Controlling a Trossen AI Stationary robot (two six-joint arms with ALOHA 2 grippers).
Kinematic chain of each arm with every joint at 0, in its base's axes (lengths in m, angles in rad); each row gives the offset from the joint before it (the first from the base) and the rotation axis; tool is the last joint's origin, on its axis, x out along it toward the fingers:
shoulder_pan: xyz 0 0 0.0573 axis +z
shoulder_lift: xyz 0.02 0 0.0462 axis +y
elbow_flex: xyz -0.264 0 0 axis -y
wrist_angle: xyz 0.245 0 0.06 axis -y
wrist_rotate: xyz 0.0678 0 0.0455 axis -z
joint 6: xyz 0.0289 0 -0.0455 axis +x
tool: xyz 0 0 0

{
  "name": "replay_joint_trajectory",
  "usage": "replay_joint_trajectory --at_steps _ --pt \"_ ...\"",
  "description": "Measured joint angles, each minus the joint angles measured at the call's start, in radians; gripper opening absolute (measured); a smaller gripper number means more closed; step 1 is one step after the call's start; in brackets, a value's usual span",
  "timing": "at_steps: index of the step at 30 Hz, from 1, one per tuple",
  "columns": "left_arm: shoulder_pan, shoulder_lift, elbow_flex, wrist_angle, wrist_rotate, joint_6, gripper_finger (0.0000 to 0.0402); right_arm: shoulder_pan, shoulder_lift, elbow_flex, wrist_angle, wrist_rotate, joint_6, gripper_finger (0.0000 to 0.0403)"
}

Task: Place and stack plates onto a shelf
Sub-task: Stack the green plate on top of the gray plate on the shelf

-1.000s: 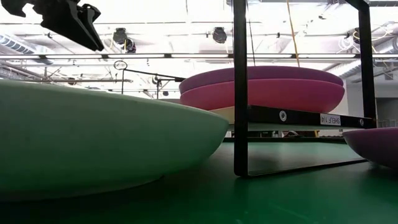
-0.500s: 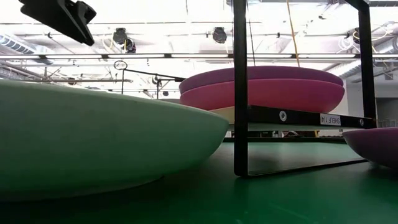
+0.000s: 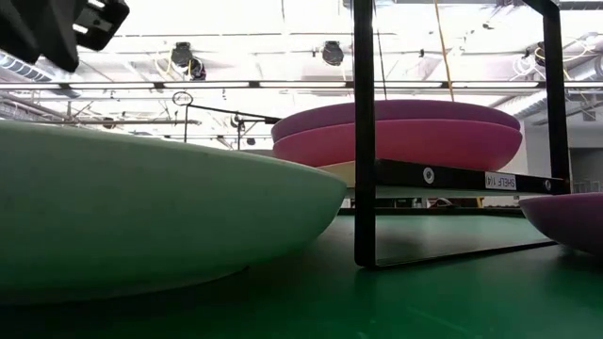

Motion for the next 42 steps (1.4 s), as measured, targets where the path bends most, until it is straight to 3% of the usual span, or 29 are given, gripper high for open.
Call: replay_joint_trajectory --at_steps 8,19,27,33,37,42 --pt "-0.051 0.141 0.0 0.153 -0.002 0.034 0.0108 0.0 0.0 0.0 0.0 -0.002 0.0 0.0114" --pt "-0.145 0.226 0.057 0.184 0.084 0.175 0.0108 0.0 0.0 0.0 -0.012 -0.003 -0.003 0.0114" --pt "-0.187 0.403 0.225 0.043 0.077 0.326 0.0108 0.0 0.0 0.0 -0.012 -0.003 -0.004 0.0114" --pt "-0.171 0.471 0.246 0.032 0.046 0.361 0.0108 0.0 0.0 0.0 -0.011 -0.003 -0.004 0.0114" --pt "-0.171 0.472 0.246 0.032 0.028 0.381 0.0088 0.0 0.0 0.0 -0.011 -0.003 -0.004 0.0114" --pt "-0.169 0.472 0.246 0.019 0.047 0.421 0.0033 0.0 0.0 0.0 -0.011 -0.002 -0.004 0.0114"
